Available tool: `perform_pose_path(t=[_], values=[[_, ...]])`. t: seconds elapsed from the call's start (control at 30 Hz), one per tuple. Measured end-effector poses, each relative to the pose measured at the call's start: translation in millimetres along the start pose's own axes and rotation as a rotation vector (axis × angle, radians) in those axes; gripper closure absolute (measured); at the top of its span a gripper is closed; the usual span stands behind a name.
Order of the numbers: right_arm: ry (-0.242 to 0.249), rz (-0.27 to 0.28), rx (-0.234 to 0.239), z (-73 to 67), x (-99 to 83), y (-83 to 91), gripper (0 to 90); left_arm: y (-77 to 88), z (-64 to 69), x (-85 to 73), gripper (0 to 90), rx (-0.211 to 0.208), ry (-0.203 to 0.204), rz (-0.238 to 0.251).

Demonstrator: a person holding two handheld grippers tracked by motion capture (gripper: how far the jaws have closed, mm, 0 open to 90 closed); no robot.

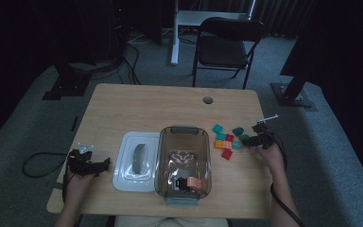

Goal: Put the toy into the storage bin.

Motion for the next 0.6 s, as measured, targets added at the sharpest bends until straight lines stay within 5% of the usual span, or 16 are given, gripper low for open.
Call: perform_pose_path(t=[0.33,0.6], values=[[0.02,0.019,0.019,-4.8,-0.3,20.6,58.5,0.0,0.0,0.0,0.9,0.0,0.0,0.001],[0.065,0.065,0.095,-28.7,5.9,45.1,58.6,0.4,0.5,-0.2,1.0,0.002,0.001,0.001]])
Point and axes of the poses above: each handheld gripper's, and its own axes: y roughly backward along the jaws, x roughly out of its top, z roughly to its right, the point moved 6 cm from there along -y, roughly forward along the jaws, and after that the axes turned 11 degrees about z, right-handed, at the moved point
